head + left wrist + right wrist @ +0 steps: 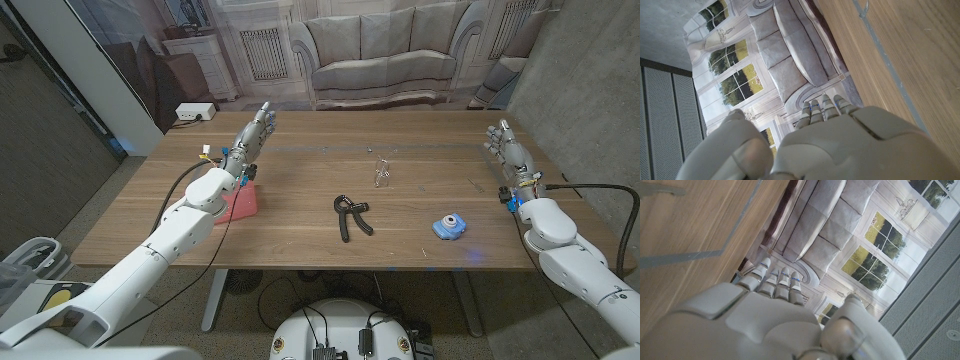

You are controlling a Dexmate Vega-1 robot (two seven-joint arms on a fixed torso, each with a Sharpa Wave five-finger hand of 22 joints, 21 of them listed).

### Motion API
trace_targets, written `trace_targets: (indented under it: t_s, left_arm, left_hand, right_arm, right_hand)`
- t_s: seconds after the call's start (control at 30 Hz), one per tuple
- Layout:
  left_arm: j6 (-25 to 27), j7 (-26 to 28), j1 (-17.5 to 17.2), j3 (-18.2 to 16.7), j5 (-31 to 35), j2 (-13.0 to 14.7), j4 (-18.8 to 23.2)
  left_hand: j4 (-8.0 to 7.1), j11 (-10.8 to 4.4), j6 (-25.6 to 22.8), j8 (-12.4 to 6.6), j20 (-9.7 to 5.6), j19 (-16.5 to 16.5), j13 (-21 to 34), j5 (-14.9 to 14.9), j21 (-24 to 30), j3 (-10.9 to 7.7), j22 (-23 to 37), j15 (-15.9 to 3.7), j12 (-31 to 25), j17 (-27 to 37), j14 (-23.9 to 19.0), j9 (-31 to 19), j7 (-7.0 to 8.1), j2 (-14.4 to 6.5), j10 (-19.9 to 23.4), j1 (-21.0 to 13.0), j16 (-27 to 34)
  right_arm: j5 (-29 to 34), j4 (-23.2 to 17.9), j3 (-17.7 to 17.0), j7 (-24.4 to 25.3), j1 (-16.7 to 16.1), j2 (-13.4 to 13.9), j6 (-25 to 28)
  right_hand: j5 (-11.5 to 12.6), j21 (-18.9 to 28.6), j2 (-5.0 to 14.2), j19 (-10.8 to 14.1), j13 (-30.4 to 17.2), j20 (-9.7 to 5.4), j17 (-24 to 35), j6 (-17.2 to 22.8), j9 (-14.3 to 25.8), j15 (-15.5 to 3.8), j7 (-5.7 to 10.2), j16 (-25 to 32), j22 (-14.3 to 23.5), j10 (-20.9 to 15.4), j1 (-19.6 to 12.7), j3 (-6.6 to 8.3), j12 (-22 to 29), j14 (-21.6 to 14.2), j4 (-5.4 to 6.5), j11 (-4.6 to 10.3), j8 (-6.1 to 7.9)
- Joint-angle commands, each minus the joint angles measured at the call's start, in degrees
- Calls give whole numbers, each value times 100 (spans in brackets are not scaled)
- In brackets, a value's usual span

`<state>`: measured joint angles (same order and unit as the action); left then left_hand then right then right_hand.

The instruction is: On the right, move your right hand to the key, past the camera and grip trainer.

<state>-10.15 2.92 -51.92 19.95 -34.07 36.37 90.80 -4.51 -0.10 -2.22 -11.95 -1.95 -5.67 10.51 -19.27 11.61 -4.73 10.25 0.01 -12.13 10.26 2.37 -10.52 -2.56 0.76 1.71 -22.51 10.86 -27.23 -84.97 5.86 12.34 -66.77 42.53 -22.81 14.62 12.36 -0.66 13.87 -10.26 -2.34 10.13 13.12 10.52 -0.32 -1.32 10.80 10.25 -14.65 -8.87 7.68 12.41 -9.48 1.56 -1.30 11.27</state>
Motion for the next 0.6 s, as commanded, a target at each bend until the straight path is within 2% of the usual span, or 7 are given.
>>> trace_targets:
  t_s: [0.03, 0.6]
  left_arm:
    - [-133, 30, -37, 16, 42, -71, -29]
    - [-217, 38, -103, 11, 27, -112, 23]
  left_hand:
    - [-2, -26, -73, 7, -349, 49, 19, 15, 19, 29, 9, 9, 1, 11, -25, -12, -12, -15, 84, -49, 16]
    - [1, -57, -144, -6, -327, 67, 20, 19, 19, 43, 9, 0, -4, 12, -64, -12, -3, -30, 131, -62, 19]
  right_arm:
    - [707, -103, 97, 463, -13, 81, 14]
    - [1536, -553, 161, 1018, -181, 413, 789]
  right_hand:
    - [14, -12, 28, 42, -13, -200, 19, 71, 19, -33, 37, 9, 17, -49, -53, 13, 15, -42, -28, 44, 34]
    - [40, -41, 64, 19, -13, -203, 16, 62, 21, -34, 80, -11, 16, -25, -122, 32, -10, -30, -71, 64, 18]
